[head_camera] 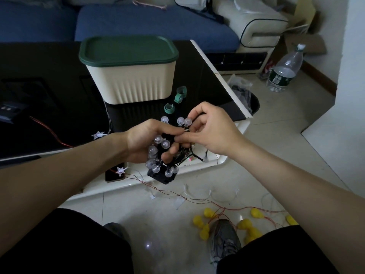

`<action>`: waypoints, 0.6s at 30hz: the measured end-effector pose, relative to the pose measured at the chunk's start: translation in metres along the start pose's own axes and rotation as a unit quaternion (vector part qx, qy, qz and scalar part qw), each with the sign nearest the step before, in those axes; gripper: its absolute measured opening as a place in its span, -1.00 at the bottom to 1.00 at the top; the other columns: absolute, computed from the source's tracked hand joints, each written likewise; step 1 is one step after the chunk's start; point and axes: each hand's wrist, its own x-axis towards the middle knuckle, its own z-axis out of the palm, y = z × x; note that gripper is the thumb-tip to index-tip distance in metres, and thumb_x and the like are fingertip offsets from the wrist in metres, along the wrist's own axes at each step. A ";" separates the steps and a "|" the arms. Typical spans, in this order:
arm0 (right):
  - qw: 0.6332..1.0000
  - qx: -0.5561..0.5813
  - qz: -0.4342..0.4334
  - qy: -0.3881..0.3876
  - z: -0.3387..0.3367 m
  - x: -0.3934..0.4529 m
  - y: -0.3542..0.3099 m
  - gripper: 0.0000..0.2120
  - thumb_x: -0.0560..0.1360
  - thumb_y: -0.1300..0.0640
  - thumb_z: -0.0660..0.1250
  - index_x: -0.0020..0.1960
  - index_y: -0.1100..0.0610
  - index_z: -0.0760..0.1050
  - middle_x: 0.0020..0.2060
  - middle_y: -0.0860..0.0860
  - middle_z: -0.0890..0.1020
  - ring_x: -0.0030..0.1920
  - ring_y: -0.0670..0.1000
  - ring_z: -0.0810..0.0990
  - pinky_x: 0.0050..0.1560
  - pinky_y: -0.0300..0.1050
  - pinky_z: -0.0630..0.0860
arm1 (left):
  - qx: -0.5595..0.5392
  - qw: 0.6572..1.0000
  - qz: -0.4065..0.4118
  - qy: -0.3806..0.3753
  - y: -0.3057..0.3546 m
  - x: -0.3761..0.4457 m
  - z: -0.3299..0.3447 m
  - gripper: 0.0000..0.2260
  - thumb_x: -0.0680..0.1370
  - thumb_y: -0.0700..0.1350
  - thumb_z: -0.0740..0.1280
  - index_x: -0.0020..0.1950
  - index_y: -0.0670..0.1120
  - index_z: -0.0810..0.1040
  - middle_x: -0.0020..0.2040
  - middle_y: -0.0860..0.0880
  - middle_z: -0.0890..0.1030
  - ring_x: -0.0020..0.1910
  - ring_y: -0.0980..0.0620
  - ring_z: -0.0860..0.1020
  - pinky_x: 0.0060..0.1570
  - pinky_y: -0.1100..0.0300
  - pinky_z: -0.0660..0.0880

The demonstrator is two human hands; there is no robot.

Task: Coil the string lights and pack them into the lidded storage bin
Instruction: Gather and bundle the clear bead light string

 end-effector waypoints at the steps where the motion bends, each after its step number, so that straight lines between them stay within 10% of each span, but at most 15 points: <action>1: 1.000 0.005 0.005 0.006 -0.002 0.000 -0.001 -0.44 0.13 -0.12 0.68 -0.07 0.07 0.48 -0.36 -0.03 0.69 -0.40 -0.20 0.58 -0.29 -0.26 0.52 | -0.008 1.000 0.008 -0.011 0.000 0.000 0.000 -0.66 0.49 0.00 0.31 -0.10 -0.32 0.56 -0.50 -0.08 0.43 -0.58 0.04 0.34 -0.46 0.21 0.28; 9: 0.999 -0.017 -0.013 -0.033 -0.005 0.001 0.000 -0.64 0.38 -0.17 0.53 -0.28 0.09 0.51 -0.52 -0.13 0.52 -0.49 -0.19 0.43 -0.42 -0.35 0.34 | 0.004 0.999 0.037 -0.011 0.002 -0.003 0.001 -0.58 0.56 0.14 0.26 -0.39 -0.10 0.43 -0.56 -0.05 0.41 -0.60 0.04 0.36 -0.47 0.22 0.37; 18: 0.989 -0.046 0.041 -0.135 -0.023 -0.002 0.019 -0.89 0.60 0.09 0.36 -0.04 0.12 0.56 -0.31 0.06 0.70 -0.33 -0.03 0.67 -0.17 -0.05 0.62 | -0.140 0.956 0.113 0.230 0.001 0.008 -0.015 -0.64 0.65 0.11 0.20 -0.25 -0.08 0.35 -0.47 0.00 0.40 -0.49 0.04 0.48 -0.41 0.25 0.41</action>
